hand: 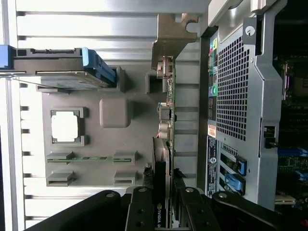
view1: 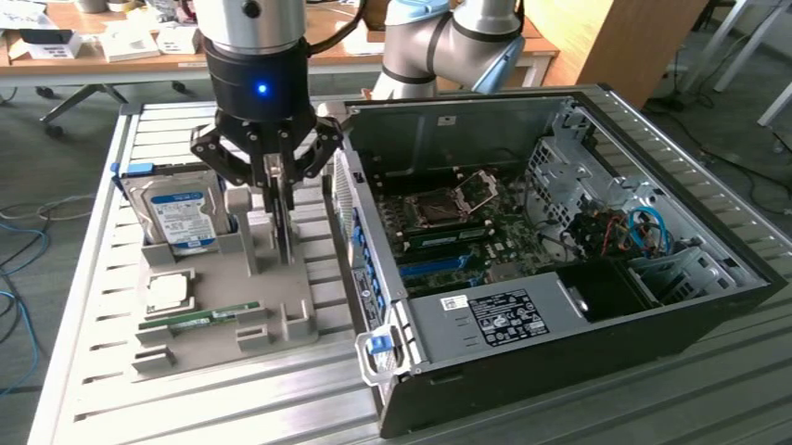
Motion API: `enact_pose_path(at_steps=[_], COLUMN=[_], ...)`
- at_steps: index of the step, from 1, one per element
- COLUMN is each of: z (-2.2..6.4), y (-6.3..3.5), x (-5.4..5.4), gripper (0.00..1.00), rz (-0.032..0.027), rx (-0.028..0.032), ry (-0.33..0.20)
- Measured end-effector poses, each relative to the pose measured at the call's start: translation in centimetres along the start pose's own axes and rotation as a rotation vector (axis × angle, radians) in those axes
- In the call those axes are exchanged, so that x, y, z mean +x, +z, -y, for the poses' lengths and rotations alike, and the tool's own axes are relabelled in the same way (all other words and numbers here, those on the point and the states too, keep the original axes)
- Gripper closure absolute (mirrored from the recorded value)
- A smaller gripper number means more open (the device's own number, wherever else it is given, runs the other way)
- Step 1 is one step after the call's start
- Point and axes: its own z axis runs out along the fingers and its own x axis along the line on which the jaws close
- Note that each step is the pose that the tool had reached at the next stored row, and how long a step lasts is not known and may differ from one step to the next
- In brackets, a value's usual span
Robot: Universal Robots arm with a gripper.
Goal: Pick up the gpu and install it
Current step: 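Pick up the gpu and move the gpu toward the slot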
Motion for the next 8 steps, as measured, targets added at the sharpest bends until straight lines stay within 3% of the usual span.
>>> enact_pose_path(at_steps=[8], z=[0.0], y=[-0.72], x=[0.0], gripper=[0.74], rz=[0.0], rx=[0.0], ry=[0.0])
